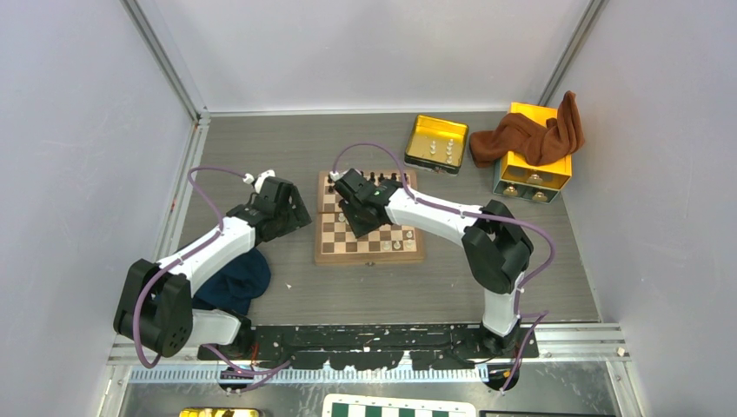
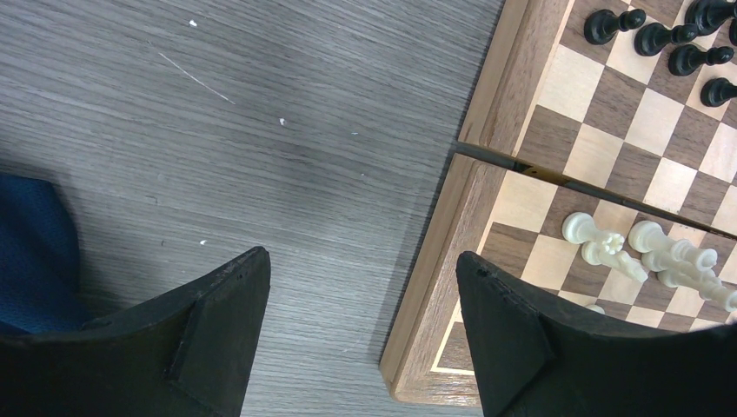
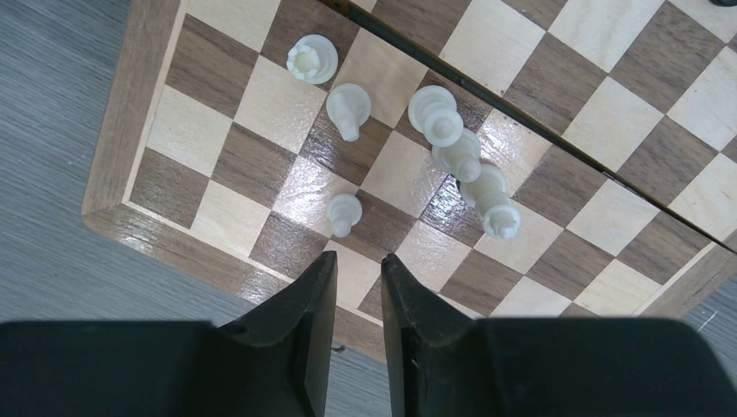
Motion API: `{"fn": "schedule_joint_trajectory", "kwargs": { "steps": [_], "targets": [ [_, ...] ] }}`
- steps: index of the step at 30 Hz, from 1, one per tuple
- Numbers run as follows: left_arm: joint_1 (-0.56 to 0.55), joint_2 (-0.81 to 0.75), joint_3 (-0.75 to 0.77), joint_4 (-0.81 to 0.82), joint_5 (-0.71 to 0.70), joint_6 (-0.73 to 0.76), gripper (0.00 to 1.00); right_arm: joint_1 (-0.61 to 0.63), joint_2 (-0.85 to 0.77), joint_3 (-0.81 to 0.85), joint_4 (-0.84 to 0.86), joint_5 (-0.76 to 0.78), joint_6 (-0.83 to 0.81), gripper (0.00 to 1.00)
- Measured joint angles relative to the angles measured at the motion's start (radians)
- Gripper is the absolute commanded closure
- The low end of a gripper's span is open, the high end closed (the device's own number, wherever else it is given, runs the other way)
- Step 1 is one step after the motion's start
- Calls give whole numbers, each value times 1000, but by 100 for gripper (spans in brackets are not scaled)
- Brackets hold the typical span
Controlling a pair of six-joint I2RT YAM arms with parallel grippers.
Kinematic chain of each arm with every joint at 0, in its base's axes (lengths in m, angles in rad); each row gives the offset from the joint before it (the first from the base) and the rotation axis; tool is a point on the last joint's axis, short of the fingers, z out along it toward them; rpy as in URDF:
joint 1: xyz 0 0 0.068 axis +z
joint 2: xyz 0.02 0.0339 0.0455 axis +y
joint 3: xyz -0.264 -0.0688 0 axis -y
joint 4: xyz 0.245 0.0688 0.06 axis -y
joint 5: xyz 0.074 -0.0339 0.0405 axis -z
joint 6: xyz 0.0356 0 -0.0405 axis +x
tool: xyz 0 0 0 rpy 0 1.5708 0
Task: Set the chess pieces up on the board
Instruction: Pick up the chess piece from the chessboard.
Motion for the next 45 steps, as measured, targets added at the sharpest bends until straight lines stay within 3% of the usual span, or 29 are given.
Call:
{"fn": "schedule_joint_trajectory", "kwargs": {
  "steps": [27,45],
  "targets": [
    [0,2,-1,0,0,0,21,15,10,39,2,-31,0,63],
    [0,2,-9,0,0,5,20,13,58,39,24,-34,0,65]
  ]
}}
